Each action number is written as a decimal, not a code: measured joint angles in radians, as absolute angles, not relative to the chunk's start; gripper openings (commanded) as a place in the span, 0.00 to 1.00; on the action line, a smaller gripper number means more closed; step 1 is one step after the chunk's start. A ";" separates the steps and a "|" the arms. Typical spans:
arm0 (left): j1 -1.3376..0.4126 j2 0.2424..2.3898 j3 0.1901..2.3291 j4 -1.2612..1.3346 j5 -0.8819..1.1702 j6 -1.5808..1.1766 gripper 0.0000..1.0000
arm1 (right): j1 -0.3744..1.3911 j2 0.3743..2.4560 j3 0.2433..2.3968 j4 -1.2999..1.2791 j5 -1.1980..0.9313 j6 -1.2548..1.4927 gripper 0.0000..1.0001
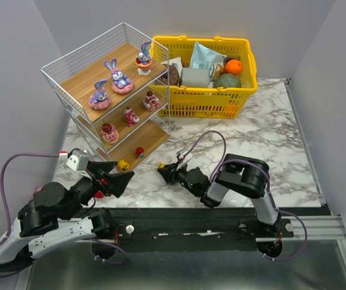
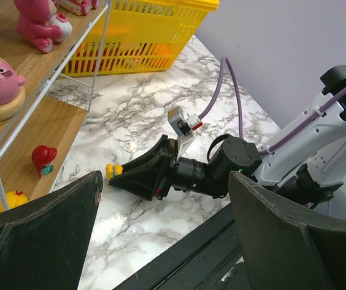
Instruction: Place and organize the plastic toys onto the shelf
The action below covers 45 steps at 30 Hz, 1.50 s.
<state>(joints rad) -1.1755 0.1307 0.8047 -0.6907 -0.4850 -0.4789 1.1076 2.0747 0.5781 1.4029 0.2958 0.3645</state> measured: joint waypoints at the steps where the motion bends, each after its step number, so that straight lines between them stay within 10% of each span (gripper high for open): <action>1: -1.176 0.131 0.805 -0.691 -0.487 -0.479 0.94 | 1.108 2.077 0.591 1.393 0.294 0.363 0.17; 21: -1.176 0.173 0.805 -0.679 -0.508 -0.445 0.96 | 1.085 2.208 0.817 1.345 0.226 0.350 0.20; 38: -1.176 0.205 0.808 -0.672 -0.516 -0.429 0.96 | 1.079 2.216 0.803 1.341 0.203 0.362 0.50; 45: -1.176 0.205 0.812 -0.667 -0.517 -0.426 0.96 | 1.079 2.216 0.782 1.346 0.203 0.364 0.44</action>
